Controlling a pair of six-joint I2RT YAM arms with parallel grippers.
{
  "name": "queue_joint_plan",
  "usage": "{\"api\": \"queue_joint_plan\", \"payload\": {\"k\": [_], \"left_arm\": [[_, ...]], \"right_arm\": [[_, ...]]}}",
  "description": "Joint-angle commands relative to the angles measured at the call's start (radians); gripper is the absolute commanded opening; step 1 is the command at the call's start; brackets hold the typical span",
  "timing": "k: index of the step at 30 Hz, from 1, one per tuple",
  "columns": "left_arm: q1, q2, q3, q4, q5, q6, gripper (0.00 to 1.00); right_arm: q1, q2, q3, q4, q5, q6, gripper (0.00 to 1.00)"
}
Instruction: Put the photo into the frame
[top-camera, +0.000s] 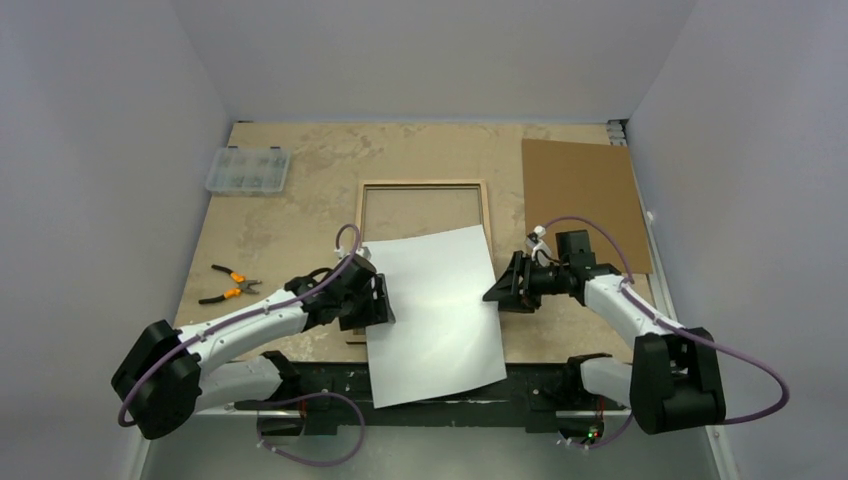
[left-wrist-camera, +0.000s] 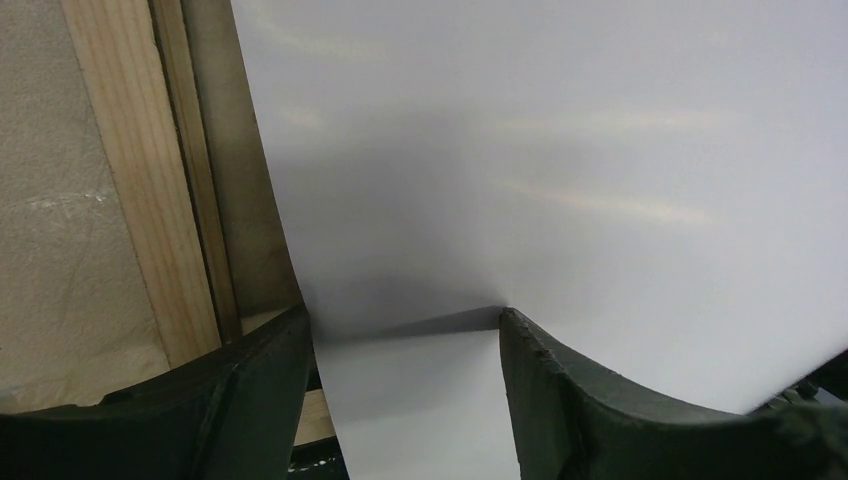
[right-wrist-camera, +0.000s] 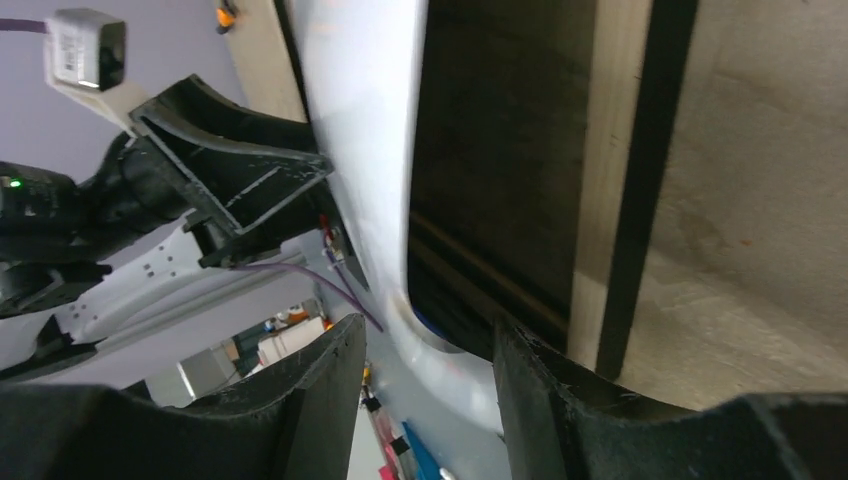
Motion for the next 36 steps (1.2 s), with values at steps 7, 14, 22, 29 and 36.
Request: {"api": "queue_joint_plan", "payload": {"k": [7,14,22,29,36], "left_arm": [[0.001,-0.035,0.015,0.074,0.056,0.016,0.65],[0.001,-0.076,0.05,0.013,0.03,0.035,0.66],[0.001,-0.101,0.117,-0.097,-0.05,0.066,0.7],[0.035,-0.072,0.225,-0.178,-0.077,0.131,0.76],[0.114,-0.016,0.267,-0.196,-0.079,0.171,0.79]], "right_arm": [[0.024,0.096,0.001,0.281,-0.125,0.137,0.37],[0.024,0.101,0.05,0.239,-0.134,0.054,0.34],[0.024,0.041,0.051,0.367,-0.184,0.151,0.19],[0.023,0.038,0.1,0.361,-0.132,0.162,0.12],[0.02,0.081,0.108,0.387,-0.108,0.171,0.06]]}}
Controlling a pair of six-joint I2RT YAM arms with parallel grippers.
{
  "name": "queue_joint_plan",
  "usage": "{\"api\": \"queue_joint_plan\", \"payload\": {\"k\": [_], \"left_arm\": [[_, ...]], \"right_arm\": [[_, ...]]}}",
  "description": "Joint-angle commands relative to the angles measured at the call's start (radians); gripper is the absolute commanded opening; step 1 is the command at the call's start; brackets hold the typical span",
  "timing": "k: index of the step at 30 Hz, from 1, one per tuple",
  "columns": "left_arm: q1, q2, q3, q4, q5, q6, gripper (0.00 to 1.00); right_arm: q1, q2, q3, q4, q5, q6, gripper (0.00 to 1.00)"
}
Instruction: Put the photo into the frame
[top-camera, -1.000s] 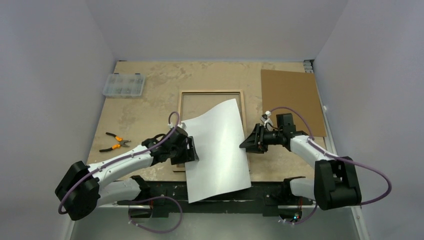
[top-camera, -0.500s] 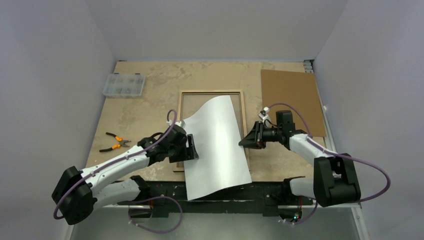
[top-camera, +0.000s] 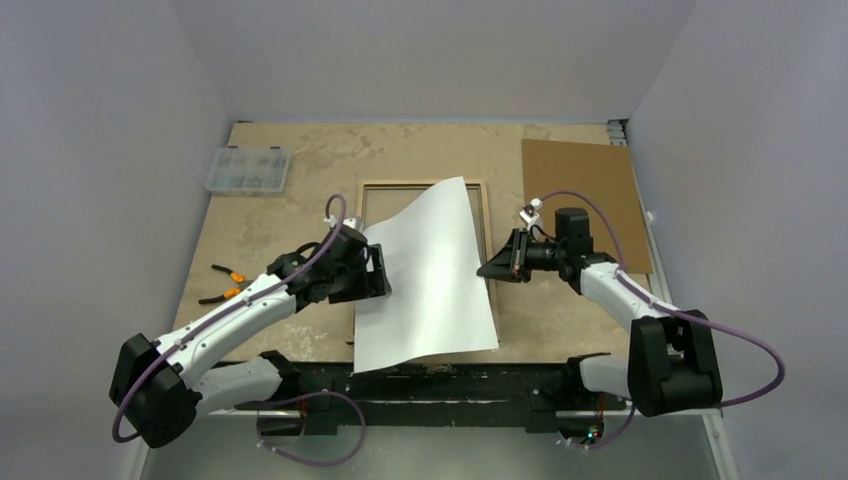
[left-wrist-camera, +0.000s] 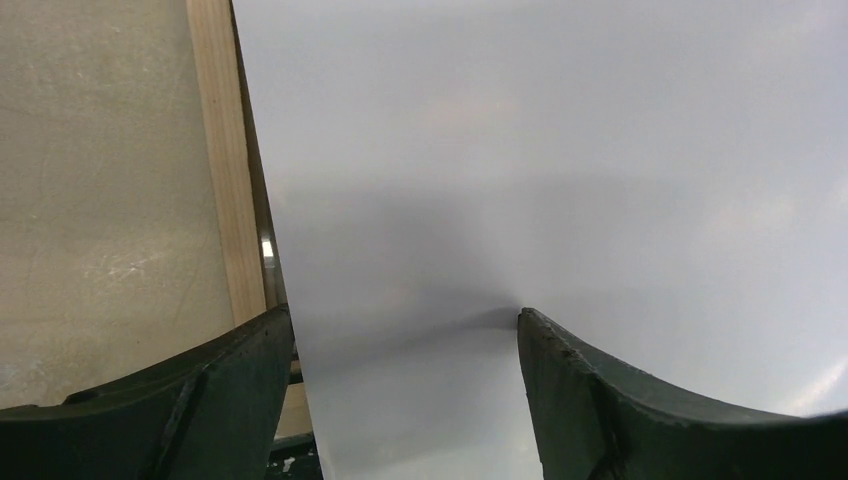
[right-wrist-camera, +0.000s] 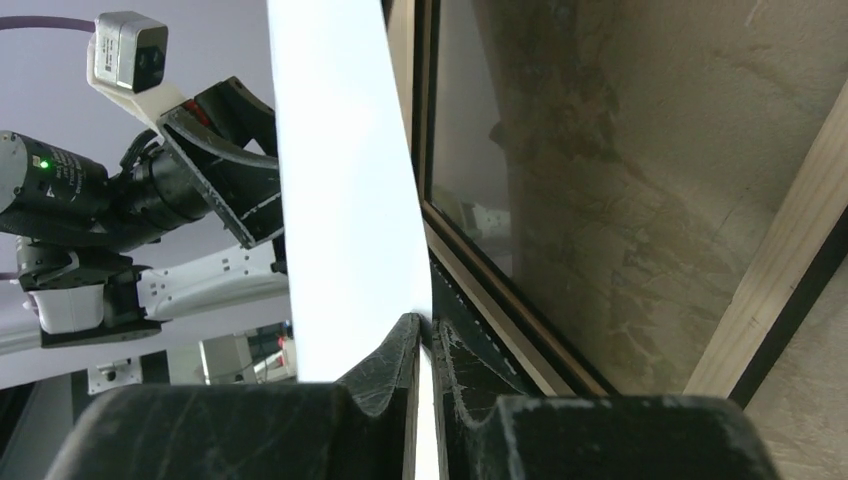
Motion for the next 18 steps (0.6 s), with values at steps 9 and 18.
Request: {"api": "queue_joint_plan", "payload": {"k": [9,18], "left_arm": [[0.093,0.122,0.08,0.025,-0.035,0.111,0.83],[0.16,0.129,0.093,0.029,-0.002,0.11,0.88]], "right_arm": [[-0.015,0.086,0.059,0.087,0.087,-0.005,0.0],[-0.017,0.141,0.099,0.111,0.193,-0.002,0.0]]}}
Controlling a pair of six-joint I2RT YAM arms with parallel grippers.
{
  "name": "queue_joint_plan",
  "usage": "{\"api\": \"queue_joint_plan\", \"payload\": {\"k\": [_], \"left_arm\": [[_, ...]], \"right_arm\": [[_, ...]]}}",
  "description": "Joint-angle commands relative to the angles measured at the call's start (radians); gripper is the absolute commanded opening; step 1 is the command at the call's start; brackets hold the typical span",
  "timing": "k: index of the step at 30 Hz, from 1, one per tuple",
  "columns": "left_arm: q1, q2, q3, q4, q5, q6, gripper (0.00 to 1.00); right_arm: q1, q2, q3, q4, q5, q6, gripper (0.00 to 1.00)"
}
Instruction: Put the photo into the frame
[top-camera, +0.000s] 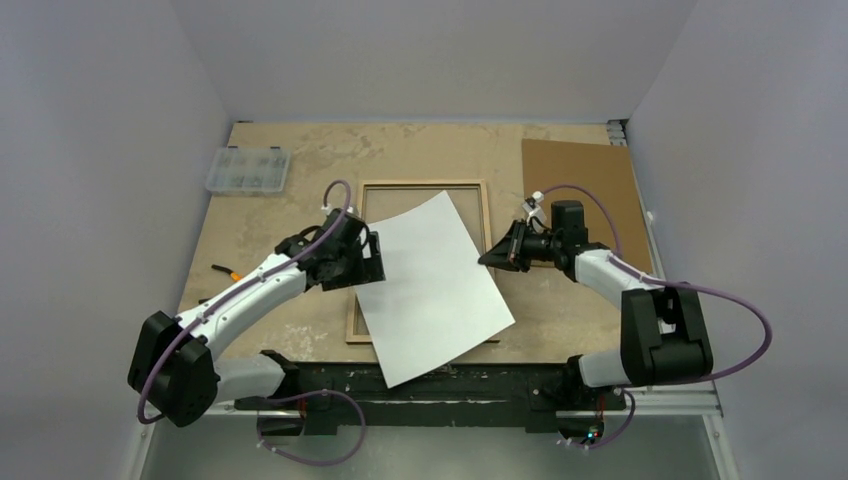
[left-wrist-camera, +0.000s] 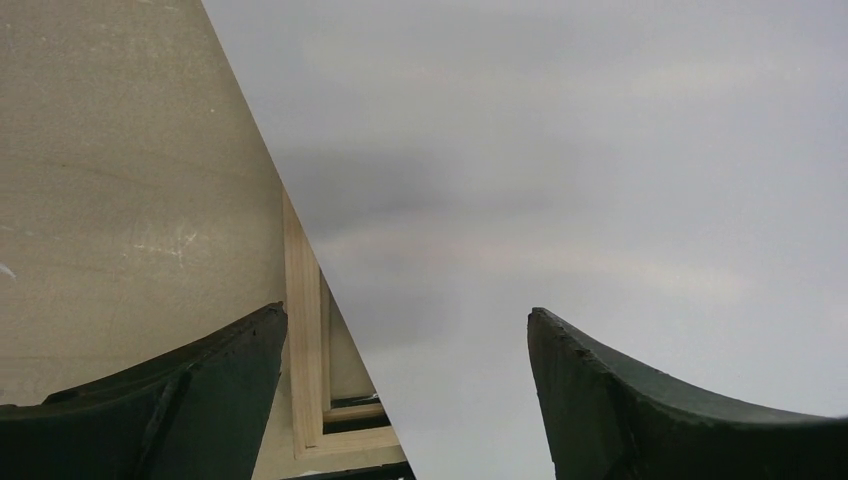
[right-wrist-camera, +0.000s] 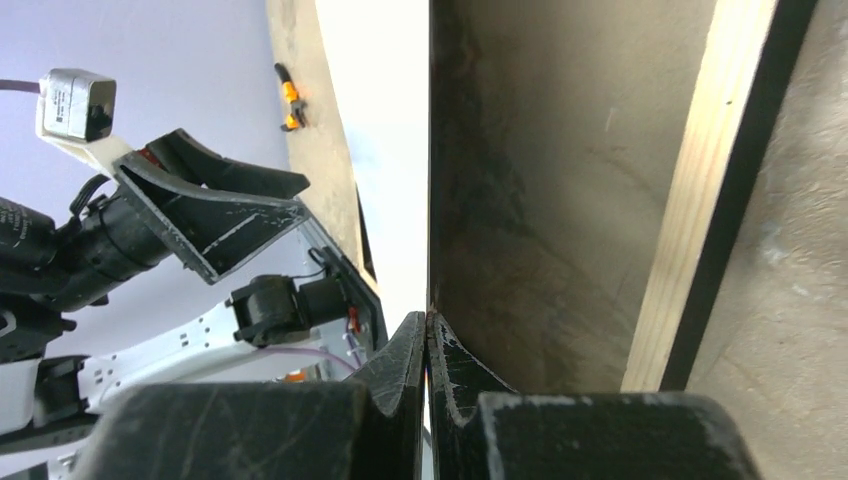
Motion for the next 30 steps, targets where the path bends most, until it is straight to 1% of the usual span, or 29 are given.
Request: {"api": "queue_joint_plan", "payload": {"k": [1,6,10,14,17,22,27,30], "left_arm": [[0.059,-0.027,0.021,0.029,0.029,0.022,0.88],[0.149,-0.038,-0.025,0.056,0.101,0.037,0.88],[0.224,-0.05,-0.094,0.106,0.172,0.04,0.87],[0.271,-0.051,-0.149,0.153,0.225,0.038,0.86],[0.283,-0.045,-0.168,0.17,0.239,0.037,0.85],[0.291,-0.027,-0.189,0.2,0.256,0.029,0.85],[0.294,-0.019,-0.205,0.223,0.272,0.02,0.84],[0.294,-0.013,-0.219,0.241,0.286,0.015,0.83]], "right_arm": [[-0.007,-0.006,0.04,0.065,0.075,0.005,0.0],[-0.029,-0.038,0.039,0.104,0.124,0.063,0.0],[-0.046,-0.087,0.041,0.112,0.187,0.095,0.0],[-0.055,-0.136,0.028,0.134,0.246,0.129,0.0],[-0.058,-0.169,0.0,0.178,0.28,0.166,0.0],[-0.059,-0.165,-0.033,0.219,0.281,0.19,0.0],[-0.065,-0.254,-0.121,0.234,0.396,0.211,0.0],[-0.065,-0.29,-0.148,0.238,0.391,0.193,0.0]]}}
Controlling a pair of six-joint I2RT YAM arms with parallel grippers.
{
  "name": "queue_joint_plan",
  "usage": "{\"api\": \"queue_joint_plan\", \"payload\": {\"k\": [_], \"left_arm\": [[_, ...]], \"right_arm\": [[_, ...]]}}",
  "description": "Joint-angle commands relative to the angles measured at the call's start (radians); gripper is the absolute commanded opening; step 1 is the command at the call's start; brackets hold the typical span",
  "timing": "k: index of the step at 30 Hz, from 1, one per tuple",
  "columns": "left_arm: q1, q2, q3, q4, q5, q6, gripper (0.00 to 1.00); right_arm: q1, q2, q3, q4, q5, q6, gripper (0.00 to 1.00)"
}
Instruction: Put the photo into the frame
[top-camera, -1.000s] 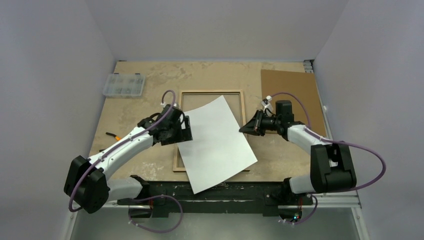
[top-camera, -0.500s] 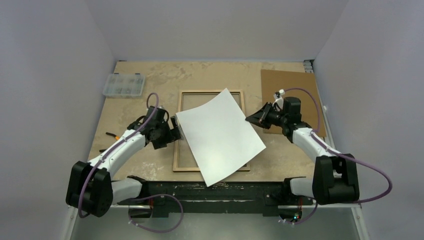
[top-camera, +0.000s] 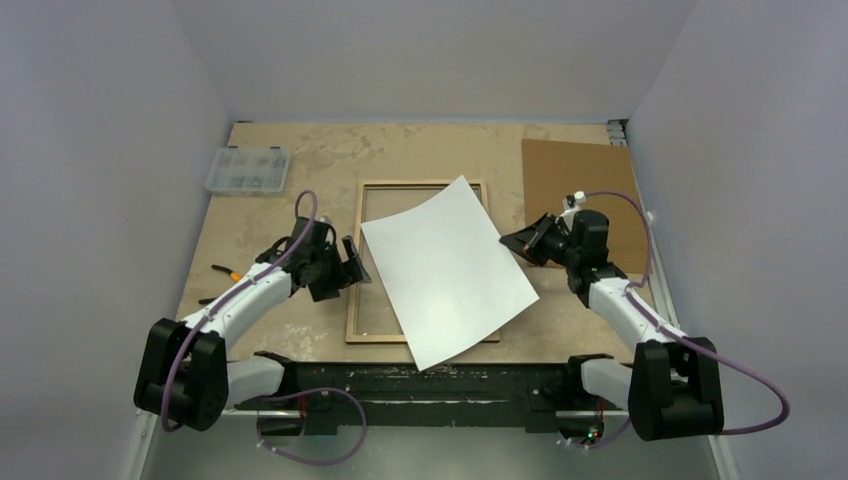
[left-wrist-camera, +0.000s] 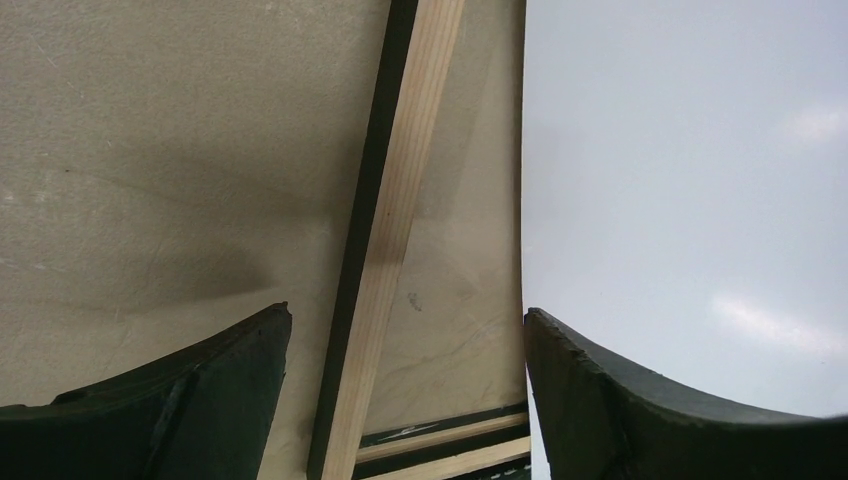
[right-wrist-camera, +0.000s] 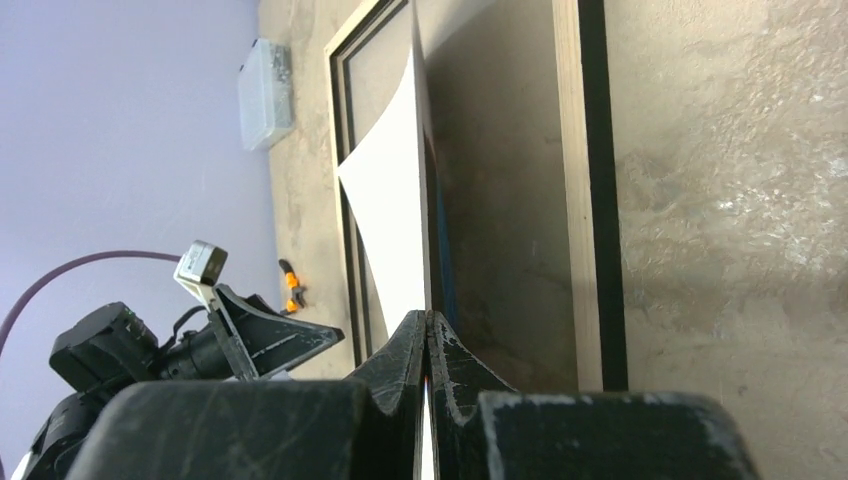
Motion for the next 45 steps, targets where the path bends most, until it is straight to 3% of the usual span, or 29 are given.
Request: {"api": "queue_joint_plan", "payload": {"k": [1,11,15,22,31,33,35,45], "left_arm": [[0.009,0.011,-0.024,0.065,0.04,-0.003,0.83],[0.009,0.05,-0.058,0.118,0.079,-0.008,0.82],[0.009,0.061,-0.065,0.13,0.086,-0.006,0.82],[0.009,0.096,-0.076,0.159,0.099,-0.006,0.81],[0.009,0.125,-0.083,0.181,0.112,-0.008,0.8],[0.009,0.119,-0.084,0.179,0.111,-0.008,0.8],[0.009,0.11,-0.084,0.175,0.107,-0.009,0.8],[0.009,0.042,-0.089,0.134,0.076,-0.018,0.8]], "right_arm": [[-0.004,-0.053,-0.026,0.053,0.025,-0.014,0.0],[-0.003,0.073,-0.093,0.088,-0.267,-0.107,0.35],[-0.003,0.098,-0.125,0.117,-0.332,-0.115,0.41],[0.002,0.173,-0.13,0.13,-0.42,-0.141,0.43],[0.06,0.311,-0.124,0.232,-0.469,-0.097,0.31],[0.065,0.321,-0.121,0.242,-0.471,-0.089,0.2],[0.07,0.32,-0.109,0.232,-0.472,-0.093,0.0],[0.07,0.099,-0.022,-0.004,-0.25,-0.166,0.0]]}}
